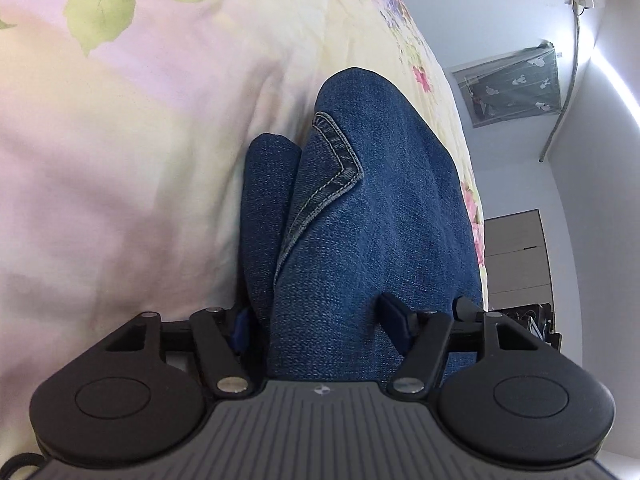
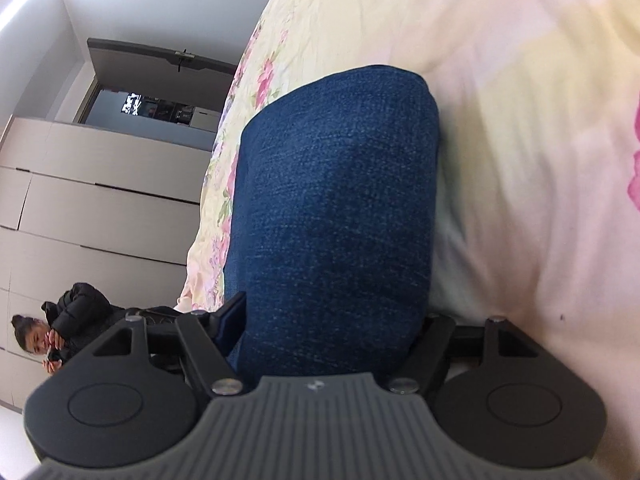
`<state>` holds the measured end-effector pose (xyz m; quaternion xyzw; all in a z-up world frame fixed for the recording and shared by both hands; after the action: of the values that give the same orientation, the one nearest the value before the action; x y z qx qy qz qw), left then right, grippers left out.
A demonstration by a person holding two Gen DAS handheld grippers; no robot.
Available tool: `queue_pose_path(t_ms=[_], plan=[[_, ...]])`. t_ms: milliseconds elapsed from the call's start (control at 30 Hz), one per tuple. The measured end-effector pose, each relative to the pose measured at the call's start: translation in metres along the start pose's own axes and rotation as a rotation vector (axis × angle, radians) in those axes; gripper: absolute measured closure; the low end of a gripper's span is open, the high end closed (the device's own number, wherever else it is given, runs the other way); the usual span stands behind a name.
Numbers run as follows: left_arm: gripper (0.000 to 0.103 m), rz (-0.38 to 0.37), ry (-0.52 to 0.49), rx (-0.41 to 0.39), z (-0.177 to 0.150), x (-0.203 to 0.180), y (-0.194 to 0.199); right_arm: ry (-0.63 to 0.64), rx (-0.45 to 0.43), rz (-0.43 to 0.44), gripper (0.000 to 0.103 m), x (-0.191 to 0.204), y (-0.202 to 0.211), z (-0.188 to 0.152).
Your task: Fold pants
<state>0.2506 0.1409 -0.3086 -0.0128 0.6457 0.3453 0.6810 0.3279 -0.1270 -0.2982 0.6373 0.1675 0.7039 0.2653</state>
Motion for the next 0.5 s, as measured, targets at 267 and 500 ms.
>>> queue_pose_path(t_ms=[267,500], plan=[[0.035,-0.007,0.006,-0.009,0.002,-0.001,0.0,0.002,-0.007,-0.003,0.037,-0.002,-0.002,0.001],[0.047,0.019,-0.027,-0.018,-0.005,-0.013,0.006,0.021,-0.025,-0.007,0.042,-0.001,0.003,-0.002]])
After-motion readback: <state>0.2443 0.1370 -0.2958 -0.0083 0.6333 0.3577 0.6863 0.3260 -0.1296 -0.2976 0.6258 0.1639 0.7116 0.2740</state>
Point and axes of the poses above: each gripper's, at about its wrist camera, not at the fingertips, and y roughly against the way its jaws point, x to its left, z to its top, the point moved 8 cm from there along -y, roughly the way its jaws point, and after that the axes turned 10 degrees about -z, right-handed, at the moved point
